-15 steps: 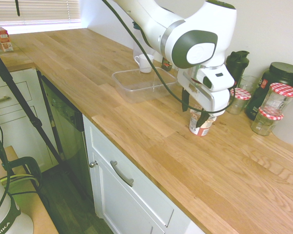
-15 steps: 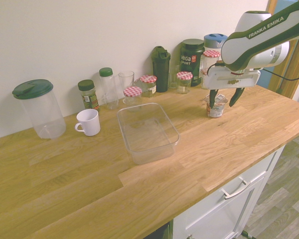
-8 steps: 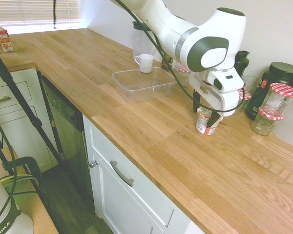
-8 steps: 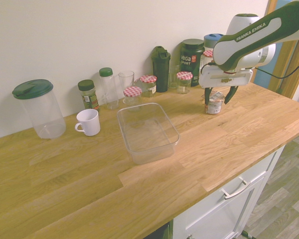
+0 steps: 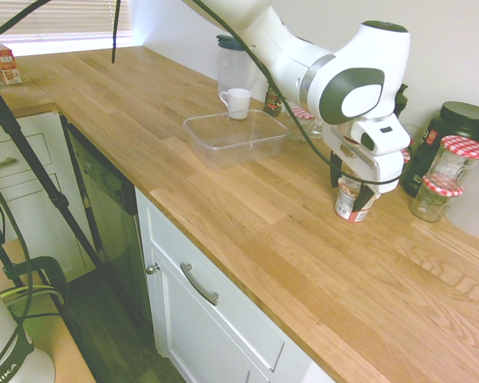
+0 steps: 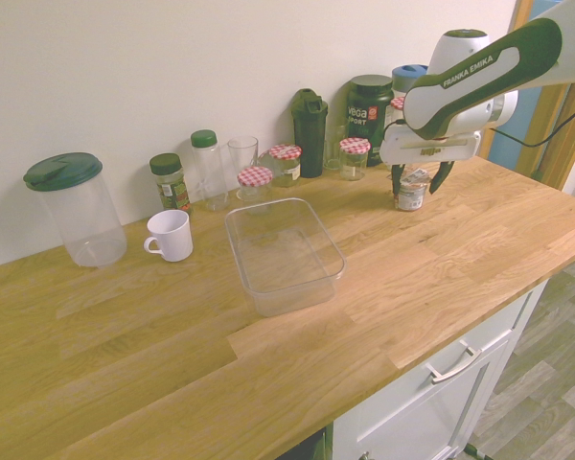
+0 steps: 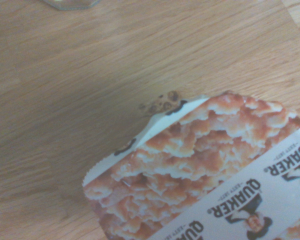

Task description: Put the cereal into the container

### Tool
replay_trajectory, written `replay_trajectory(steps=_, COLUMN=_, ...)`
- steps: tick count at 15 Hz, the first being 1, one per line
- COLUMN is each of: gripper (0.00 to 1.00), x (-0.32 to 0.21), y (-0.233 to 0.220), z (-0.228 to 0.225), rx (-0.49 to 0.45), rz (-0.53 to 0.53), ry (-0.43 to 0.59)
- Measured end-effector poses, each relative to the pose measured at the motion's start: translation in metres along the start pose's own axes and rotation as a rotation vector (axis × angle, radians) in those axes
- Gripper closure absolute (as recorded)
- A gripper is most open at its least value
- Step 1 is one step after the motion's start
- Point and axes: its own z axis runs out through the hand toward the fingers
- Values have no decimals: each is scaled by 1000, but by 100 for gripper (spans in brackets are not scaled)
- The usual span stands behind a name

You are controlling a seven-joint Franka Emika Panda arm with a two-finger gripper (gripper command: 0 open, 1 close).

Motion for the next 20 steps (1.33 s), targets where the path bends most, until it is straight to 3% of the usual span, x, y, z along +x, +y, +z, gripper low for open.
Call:
replay_trajectory(steps=4, gripper=0, x=2, y=-10, z=10, rx=31, rz=-1, ry=56)
replay_trajectory(steps=5, gripper=100, x=3, y=-11, z=13, rx=33, rz=8, ry=76)
replay_trajectory(steps=9, gripper=100, x=6, y=-16, z=17, rx=65, rz=9, ry=163)
replay_trajectory(steps=20, gripper=100, x=-2, y=-22, z=25, rx=75, rz=4, ry=215)
